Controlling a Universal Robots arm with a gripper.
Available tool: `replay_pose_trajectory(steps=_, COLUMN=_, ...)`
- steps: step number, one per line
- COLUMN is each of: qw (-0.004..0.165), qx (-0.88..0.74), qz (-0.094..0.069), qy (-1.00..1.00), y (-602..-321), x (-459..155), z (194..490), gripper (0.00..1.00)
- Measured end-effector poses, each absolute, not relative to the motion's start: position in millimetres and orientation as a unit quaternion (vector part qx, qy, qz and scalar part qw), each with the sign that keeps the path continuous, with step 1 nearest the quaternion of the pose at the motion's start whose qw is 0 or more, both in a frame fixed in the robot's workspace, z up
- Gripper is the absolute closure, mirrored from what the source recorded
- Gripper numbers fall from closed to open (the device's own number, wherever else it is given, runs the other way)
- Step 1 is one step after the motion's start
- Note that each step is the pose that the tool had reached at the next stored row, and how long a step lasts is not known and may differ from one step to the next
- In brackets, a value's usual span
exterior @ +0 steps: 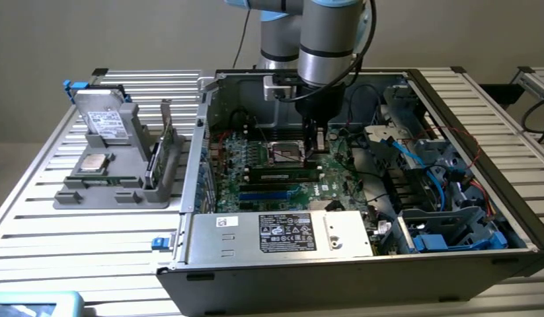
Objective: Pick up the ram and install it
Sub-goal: 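Press down the ram until it locks into place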
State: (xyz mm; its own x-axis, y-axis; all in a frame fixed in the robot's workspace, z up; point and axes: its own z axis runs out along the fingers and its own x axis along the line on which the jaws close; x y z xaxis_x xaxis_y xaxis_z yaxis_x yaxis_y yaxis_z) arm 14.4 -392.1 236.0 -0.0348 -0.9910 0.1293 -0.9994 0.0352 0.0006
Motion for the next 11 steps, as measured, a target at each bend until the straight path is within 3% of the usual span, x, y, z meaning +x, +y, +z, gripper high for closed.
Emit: replay_pose_trajectory(steps=11, qw=0.043, qx=0.693, qz=0.041, qy=-0.718, y=-391.6, x=14.5, z=232.5, gripper=0.89)
